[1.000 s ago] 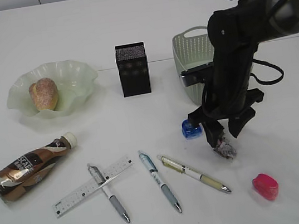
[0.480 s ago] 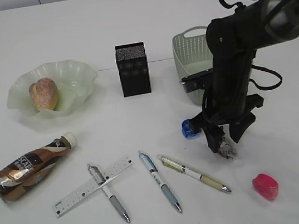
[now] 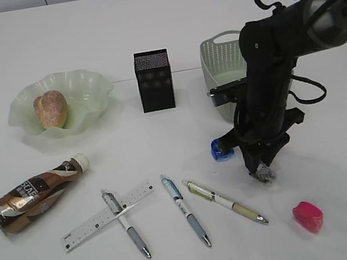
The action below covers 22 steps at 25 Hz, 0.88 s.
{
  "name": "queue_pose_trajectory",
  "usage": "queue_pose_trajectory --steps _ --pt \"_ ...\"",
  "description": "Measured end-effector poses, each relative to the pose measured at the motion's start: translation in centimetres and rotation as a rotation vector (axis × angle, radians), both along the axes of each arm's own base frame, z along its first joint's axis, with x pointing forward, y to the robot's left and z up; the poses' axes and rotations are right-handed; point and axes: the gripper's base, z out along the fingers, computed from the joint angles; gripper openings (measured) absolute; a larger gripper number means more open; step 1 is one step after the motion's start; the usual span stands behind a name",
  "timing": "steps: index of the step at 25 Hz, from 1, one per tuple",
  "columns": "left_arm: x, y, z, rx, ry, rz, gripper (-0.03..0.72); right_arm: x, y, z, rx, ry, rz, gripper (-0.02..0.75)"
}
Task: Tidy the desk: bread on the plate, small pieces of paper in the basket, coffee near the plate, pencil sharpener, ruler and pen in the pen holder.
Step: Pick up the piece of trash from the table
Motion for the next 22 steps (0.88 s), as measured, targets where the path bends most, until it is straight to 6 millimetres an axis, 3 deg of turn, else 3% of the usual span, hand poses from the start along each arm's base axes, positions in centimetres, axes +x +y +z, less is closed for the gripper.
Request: queue_pose_trajectory --steps 9,14,22 --pt "0.0 0.0 0.0 -0.004 0.000 -0.003 0.479 -0.1 -0.1 -0.8 -0.021 0.037 0.016 0.024" --pt "0.0 0.0 0.0 -0.004 0.000 -0.003 0.478 0.3 0.0 -0.1 -0.021 0.026 0.019 0.013" --pt "0.0 0.0 0.0 -0.004 0.000 -0.003 0.478 1.5 0.4 3.1 -0.024 0.043 0.029 0.013"
